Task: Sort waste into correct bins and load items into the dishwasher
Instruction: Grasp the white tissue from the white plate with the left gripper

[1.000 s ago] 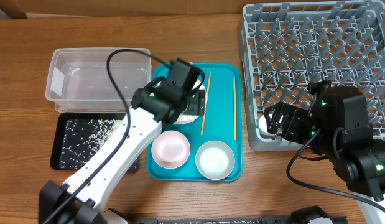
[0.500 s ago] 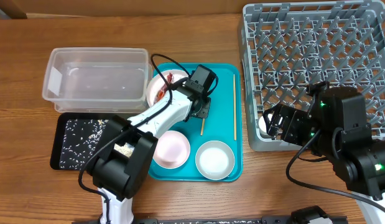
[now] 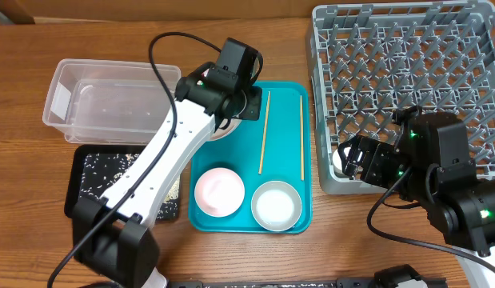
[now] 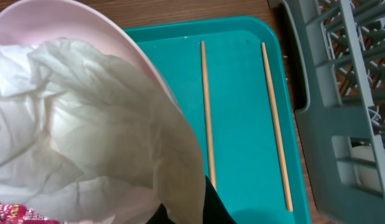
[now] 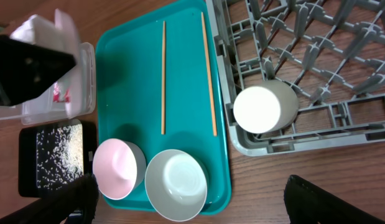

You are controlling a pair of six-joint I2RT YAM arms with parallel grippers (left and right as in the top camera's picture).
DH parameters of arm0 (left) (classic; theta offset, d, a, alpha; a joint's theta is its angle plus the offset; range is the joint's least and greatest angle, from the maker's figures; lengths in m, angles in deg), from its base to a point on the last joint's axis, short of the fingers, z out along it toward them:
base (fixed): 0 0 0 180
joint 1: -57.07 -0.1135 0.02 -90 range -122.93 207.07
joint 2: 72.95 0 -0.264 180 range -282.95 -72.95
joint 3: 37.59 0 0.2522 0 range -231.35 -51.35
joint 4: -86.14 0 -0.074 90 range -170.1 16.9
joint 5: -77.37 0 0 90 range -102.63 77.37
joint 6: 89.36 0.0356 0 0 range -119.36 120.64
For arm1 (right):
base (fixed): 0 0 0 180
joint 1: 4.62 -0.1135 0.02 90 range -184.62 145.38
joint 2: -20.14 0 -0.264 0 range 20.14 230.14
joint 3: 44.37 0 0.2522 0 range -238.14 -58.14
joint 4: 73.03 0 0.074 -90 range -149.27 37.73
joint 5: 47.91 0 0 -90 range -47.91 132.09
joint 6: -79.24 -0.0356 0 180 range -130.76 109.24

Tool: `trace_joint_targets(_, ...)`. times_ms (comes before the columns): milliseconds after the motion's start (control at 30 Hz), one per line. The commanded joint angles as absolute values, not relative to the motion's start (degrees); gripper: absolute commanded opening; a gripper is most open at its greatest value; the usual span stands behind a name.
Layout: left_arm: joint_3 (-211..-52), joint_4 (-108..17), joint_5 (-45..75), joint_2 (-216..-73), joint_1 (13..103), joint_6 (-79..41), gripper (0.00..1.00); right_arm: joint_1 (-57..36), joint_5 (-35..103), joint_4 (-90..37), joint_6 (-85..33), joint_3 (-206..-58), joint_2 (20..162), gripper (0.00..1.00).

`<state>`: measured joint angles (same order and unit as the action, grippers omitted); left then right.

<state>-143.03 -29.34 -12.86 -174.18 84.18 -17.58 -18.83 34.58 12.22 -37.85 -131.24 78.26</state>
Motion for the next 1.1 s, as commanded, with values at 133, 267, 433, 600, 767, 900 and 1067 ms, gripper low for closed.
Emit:
trace_joint_targets(133, -143.44, -28.38, -8.56, -169.89, 79.07, -16.86, 0.04, -18.46, 34.32, 11.73, -37.55, -131.08, 78.07, 0.96)
trace_joint_targets(267, -143.42, -29.23, -8.01, -171.51, 82.48, -16.86, 0.04, -18.46, 34.32, 11.36, -37.55, -131.08, 78.07, 0.96)
trace_joint_targets(433, -143.36, -32.31, -10.17, -176.73, 89.25, -17.36, 0.04, -18.46, 34.3, 12.04, -37.55, -131.08, 78.07, 0.96)
trace_joint_targets(600, -143.36, -32.18, -16.53, -185.13, 92.03, -22.21, 0.04, -18.46, 34.3, 12.22, -37.55, -131.08, 78.07, 0.96)
trace_joint_targets(767, -143.36, -32.34, -19.22, -189.94, 92.03, -23.87, 0.04, -18.46, 34.3, 12.19, -37.53, -131.08, 78.07, 0.96)
trace_joint_targets(900, -143.36, -32.31, -18.76, -190.57, 92.07, -23.79, 0.08, -18.46, 34.3, 12.22, -37.55, -131.08, 78.07, 0.96)
trace_joint_targets(1067, -143.36, -31.9, -17.89, -190.57, 92.07, -23.2, 0.04, -18.46, 34.27, 12.43, -37.55, -131.08, 78.07, 0.96)
